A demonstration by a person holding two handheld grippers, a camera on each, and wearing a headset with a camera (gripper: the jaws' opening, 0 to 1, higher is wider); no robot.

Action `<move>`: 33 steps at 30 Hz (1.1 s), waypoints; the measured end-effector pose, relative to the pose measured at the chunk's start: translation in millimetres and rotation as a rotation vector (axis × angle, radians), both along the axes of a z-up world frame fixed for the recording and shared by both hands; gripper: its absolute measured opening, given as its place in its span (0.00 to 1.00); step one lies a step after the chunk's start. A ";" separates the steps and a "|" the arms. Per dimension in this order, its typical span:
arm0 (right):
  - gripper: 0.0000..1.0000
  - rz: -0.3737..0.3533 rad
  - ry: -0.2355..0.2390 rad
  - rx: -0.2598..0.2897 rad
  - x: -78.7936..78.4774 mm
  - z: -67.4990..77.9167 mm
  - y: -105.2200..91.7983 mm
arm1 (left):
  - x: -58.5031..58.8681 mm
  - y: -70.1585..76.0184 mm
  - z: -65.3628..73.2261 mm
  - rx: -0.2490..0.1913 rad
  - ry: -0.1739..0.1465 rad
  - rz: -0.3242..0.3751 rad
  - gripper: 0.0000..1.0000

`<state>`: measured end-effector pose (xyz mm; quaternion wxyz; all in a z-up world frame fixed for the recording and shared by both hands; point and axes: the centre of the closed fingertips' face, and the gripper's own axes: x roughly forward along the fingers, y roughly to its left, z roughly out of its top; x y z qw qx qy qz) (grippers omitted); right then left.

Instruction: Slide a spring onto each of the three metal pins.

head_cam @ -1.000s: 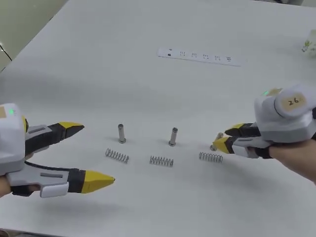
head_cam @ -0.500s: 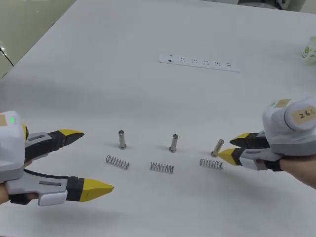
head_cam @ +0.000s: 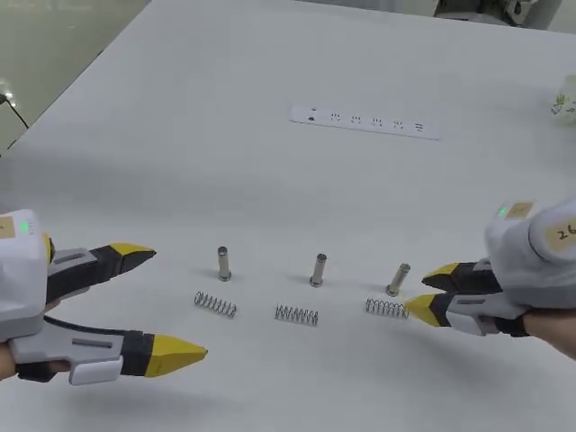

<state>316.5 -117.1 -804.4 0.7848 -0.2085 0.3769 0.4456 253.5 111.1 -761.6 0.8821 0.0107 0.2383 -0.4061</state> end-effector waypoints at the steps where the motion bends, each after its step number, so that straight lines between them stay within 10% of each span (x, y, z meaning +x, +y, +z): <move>1: 0.23 0.021 0.005 -0.006 -1.4 -2.4 0.5 | -0.2 -0.2 -0.3 -0.001 0.004 0.000 0.84; 33: 0.19 0.248 0.094 -0.166 -2.2 -38.4 18.6 | -7.7 2.4 -3.0 -0.006 0.015 0.004 0.83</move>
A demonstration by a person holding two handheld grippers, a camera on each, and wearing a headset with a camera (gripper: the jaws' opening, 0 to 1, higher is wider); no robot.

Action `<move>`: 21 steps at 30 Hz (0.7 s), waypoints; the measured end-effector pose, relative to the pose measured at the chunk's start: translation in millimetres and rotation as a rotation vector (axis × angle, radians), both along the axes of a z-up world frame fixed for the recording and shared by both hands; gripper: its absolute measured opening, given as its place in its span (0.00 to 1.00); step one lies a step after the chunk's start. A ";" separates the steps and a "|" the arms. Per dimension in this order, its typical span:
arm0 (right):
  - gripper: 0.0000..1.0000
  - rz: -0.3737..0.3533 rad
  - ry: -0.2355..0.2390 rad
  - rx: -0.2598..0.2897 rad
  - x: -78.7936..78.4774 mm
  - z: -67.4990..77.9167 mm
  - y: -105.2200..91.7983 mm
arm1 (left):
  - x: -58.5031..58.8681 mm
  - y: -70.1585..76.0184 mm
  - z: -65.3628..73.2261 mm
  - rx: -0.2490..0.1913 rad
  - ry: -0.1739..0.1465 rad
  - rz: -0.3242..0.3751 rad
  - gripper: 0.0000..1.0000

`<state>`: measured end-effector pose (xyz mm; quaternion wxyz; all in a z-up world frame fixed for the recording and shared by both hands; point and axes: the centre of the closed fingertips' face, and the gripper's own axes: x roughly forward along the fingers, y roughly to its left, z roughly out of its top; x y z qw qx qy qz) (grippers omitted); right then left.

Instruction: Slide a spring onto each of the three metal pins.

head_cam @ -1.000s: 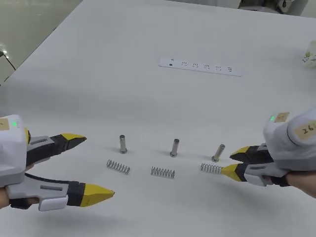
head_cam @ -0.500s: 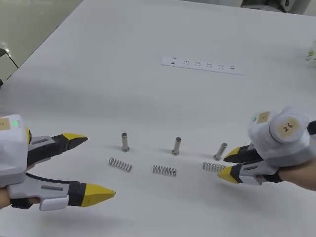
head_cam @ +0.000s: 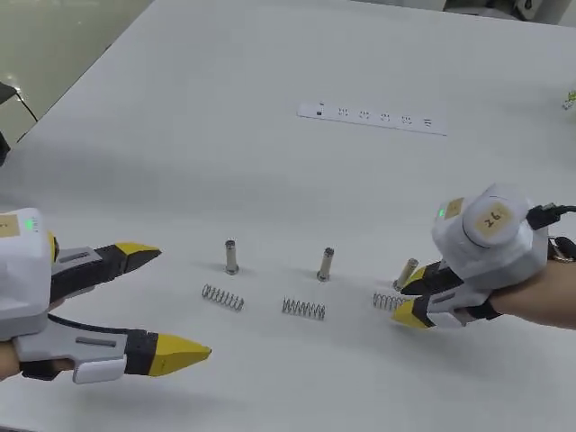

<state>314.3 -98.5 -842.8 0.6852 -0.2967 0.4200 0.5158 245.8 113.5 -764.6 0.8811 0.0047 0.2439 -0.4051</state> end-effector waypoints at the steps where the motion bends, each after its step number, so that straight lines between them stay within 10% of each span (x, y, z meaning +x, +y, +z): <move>1: 0.19 0.000 0.002 0.002 0.0 -0.4 0.6 | 0.4 -0.4 0.7 -0.005 -0.001 0.001 0.83; 21: 0.10 0.068 -0.024 -0.081 -1.2 -14.9 -4.1 | -1.3 0.1 -4.1 -0.004 0.009 0.000 0.81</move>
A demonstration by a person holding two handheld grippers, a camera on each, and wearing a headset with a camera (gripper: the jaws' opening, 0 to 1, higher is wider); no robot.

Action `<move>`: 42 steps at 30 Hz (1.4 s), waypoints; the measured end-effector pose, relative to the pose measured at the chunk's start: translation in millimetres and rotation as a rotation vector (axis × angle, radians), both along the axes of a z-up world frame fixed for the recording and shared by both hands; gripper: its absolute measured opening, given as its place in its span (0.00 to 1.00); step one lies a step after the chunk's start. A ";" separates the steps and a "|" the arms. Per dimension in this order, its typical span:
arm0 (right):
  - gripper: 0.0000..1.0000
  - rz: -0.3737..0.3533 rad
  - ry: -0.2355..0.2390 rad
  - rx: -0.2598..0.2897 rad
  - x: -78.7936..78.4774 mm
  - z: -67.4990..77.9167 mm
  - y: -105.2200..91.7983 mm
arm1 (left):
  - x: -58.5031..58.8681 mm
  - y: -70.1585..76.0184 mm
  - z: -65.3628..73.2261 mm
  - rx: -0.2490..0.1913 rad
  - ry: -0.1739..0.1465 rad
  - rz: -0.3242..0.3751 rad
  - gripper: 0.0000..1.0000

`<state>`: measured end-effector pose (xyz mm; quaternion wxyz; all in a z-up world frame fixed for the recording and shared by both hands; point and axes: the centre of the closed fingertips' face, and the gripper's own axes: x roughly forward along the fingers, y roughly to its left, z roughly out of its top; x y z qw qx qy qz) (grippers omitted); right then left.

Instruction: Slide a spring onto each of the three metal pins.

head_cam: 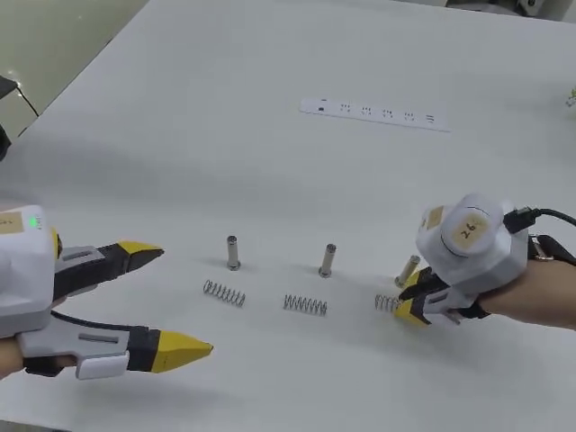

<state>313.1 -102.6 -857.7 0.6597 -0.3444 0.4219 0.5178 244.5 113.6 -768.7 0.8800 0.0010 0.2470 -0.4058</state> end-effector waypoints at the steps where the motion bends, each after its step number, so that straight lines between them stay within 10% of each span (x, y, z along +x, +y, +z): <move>1: 0.09 0.004 -0.002 -0.002 -0.1 -1.0 -0.3 | -0.2 -0.1 0.1 0.000 -0.001 0.000 0.81; 29: 0.08 0.111 -0.035 0.043 -25.0 53.6 21.7 | 2.2 -12.0 2.0 -0.026 -0.015 -0.017 0.80; 42: 0.08 0.152 -0.015 0.041 -46.8 57.7 30.8 | -2.7 -21.1 2.9 -0.047 -0.010 -0.059 0.76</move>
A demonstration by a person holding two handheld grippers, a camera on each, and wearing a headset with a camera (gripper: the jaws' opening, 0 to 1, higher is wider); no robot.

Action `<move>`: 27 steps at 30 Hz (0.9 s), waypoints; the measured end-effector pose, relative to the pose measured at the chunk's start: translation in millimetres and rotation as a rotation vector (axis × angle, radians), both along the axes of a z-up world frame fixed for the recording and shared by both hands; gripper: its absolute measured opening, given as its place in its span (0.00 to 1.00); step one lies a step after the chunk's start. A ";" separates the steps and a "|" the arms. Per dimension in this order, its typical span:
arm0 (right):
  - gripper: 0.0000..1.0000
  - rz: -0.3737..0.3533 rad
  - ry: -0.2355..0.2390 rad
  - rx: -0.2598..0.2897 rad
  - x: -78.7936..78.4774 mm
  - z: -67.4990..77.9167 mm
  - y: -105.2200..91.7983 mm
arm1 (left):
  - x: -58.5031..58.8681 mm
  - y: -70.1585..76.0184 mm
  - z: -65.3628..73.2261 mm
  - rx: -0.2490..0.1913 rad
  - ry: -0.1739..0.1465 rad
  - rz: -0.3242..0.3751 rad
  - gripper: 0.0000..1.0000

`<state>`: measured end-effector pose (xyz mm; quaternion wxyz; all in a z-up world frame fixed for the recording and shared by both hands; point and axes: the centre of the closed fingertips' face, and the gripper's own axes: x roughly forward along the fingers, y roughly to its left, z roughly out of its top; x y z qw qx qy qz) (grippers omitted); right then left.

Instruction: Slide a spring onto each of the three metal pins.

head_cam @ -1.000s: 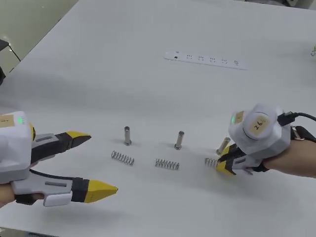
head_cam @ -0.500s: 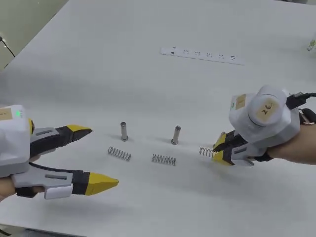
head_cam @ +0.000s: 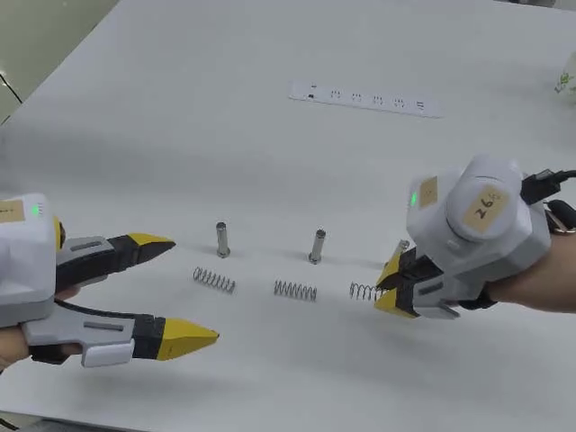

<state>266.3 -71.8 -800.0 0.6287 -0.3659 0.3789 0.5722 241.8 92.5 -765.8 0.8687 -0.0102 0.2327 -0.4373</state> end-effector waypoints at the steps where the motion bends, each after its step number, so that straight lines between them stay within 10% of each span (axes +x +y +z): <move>1: 0.08 0.001 0.003 -0.001 -1.0 -0.8 0.6 | -1.0 -1.0 -0.6 0.001 0.005 -0.006 0.75; 27: 0.08 0.010 0.013 0.009 -9.9 -0.4 4.5 | -2.5 -62.7 8.7 -0.033 -0.009 -0.221 0.51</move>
